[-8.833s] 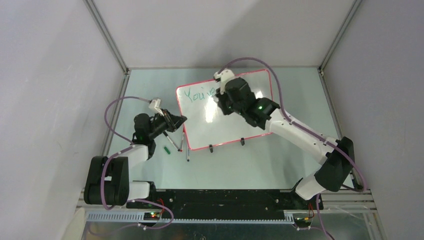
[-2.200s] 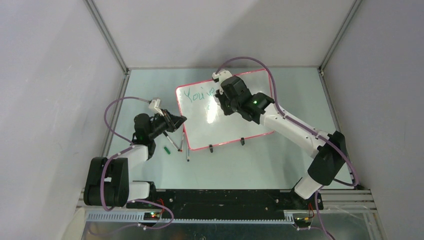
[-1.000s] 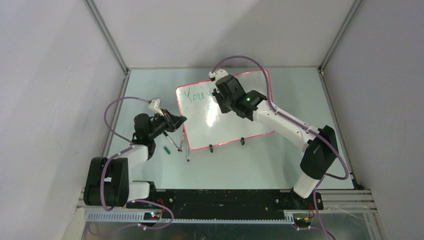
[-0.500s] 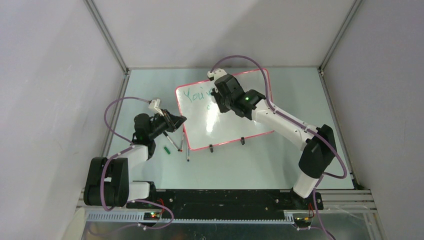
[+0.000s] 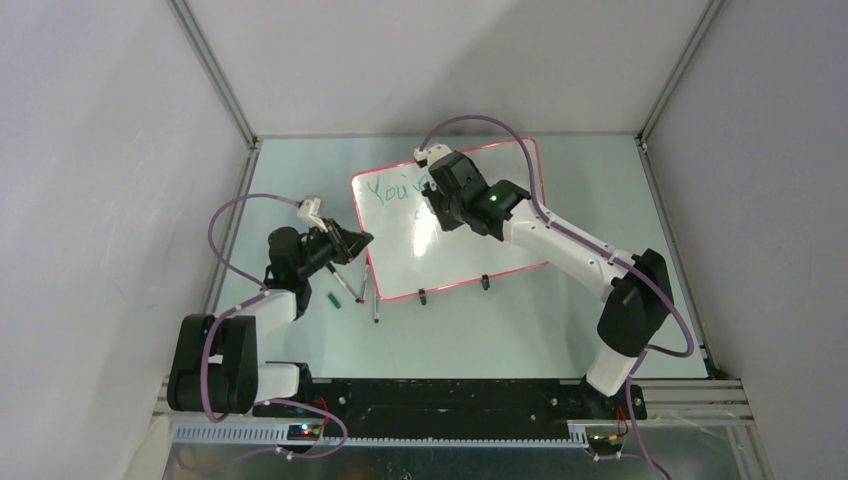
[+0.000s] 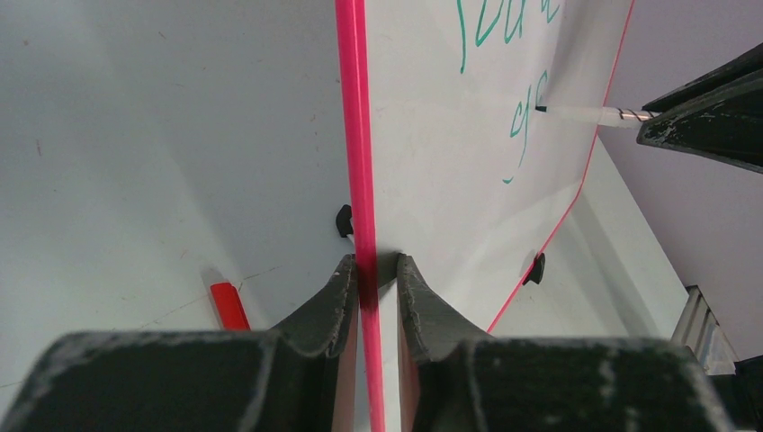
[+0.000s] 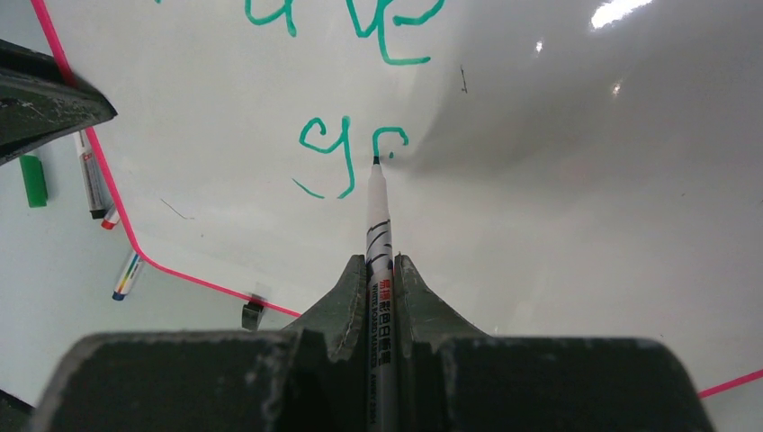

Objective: Write a sentence on the whiteboard

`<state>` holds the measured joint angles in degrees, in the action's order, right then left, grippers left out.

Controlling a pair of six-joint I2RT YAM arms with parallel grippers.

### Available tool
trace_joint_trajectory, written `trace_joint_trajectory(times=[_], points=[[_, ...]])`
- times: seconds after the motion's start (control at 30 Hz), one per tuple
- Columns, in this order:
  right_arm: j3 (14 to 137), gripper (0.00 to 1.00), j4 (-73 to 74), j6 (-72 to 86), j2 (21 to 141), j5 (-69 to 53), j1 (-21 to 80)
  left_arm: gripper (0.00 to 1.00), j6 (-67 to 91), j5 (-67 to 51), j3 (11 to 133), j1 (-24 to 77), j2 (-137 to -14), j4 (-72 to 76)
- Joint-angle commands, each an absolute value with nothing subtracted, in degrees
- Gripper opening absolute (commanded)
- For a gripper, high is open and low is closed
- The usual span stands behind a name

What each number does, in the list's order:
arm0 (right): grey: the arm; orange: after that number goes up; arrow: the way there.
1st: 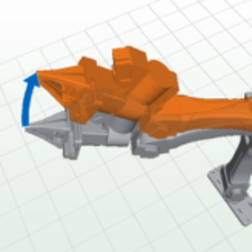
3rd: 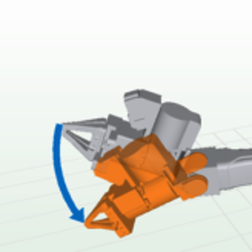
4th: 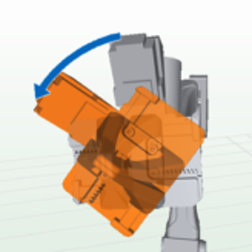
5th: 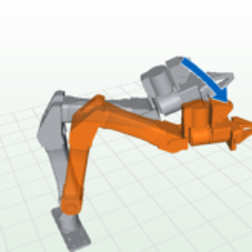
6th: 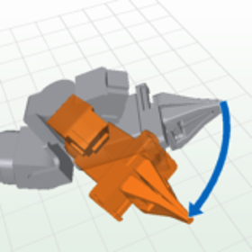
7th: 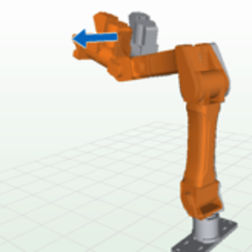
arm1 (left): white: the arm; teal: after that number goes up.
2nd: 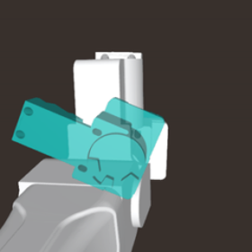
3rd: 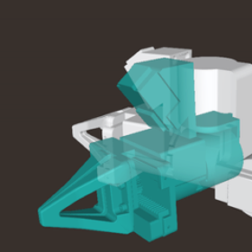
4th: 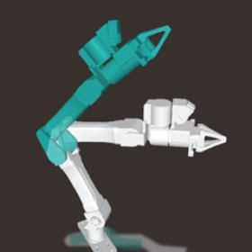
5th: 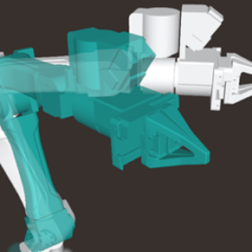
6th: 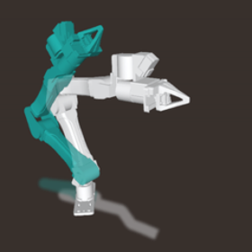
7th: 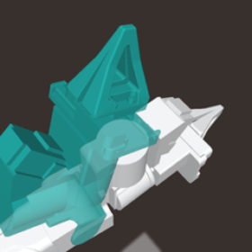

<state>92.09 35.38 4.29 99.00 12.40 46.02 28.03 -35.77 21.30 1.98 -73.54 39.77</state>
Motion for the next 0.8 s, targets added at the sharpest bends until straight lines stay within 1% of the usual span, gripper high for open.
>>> trace_joint_trajectory(times=[0.0, 0.37, 0.77], points=[[91.11, 0.00, 36.39, 3.75, 97.72, 14.17, 45.76, 0.01, 25.16, -30.75, 20.30, 1.58, -73.60, 36.47], [93.38, 0.00, 36.44, 4.14, 97.85, 16.45, 44.63, 0.01, 25.12, -30.67, 20.30, 1.58, -73.68, 36.47], [96.37, 0.00, 36.38, 3.96, 99.18, 16.06, 44.38, 0.01, 25.08, -30.68, 20.31, 1.58, -73.68, 36.44]])
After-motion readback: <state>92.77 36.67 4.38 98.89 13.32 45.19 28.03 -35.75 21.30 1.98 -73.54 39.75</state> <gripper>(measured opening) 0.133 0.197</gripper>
